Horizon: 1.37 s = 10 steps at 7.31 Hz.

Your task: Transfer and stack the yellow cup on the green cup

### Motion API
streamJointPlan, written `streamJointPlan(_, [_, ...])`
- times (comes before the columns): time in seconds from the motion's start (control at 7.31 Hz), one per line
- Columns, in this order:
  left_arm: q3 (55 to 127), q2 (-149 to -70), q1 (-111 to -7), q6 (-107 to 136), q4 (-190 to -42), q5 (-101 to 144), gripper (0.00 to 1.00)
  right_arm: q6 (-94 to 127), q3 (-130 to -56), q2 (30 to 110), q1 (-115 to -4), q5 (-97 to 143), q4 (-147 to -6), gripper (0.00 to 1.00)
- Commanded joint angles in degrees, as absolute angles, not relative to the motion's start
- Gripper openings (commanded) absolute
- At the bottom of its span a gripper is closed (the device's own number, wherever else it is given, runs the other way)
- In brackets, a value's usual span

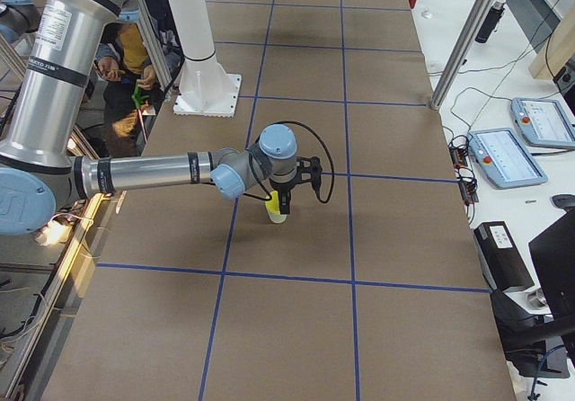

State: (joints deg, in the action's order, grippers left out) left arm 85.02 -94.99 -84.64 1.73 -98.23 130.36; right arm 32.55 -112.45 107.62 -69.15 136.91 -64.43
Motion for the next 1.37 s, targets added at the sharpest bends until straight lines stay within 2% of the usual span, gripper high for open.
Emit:
streamJointPlan(0.0, [86.12,-93.61,-84.99,1.85,-97.83,129.99,1.00,27.64,-111.62,103.56,-74.94,135.89,-72.45,1.00])
streamJointPlan(0.41, [88.86,-90.70,-86.38,1.15,-97.82,130.16,1.00,-1.99,-109.18,98.10,-86.36,130.10,-93.38,1.00])
streamJointPlan(0.68, [89.47,-88.43,-86.92,0.97,-97.91,130.52,1.00,-5.80,-106.62,98.87,-87.89,129.55,-93.96,1.00])
streamJointPlan(0.82, [92.00,-85.37,-87.45,0.97,-98.00,130.52,1.00,-5.89,-105.65,99.22,-87.89,129.64,-93.78,1.00])
streamJointPlan(1.09, [101.64,-76.85,-87.45,0.97,-97.82,130.52,1.00,-5.80,-105.56,99.76,-87.89,129.73,-93.69,1.00])
streamJointPlan(1.23, [102.39,-76.21,-87.45,1.05,-97.74,130.52,1.00,-5.80,-105.56,99.76,-87.89,129.81,-93.69,1.00])
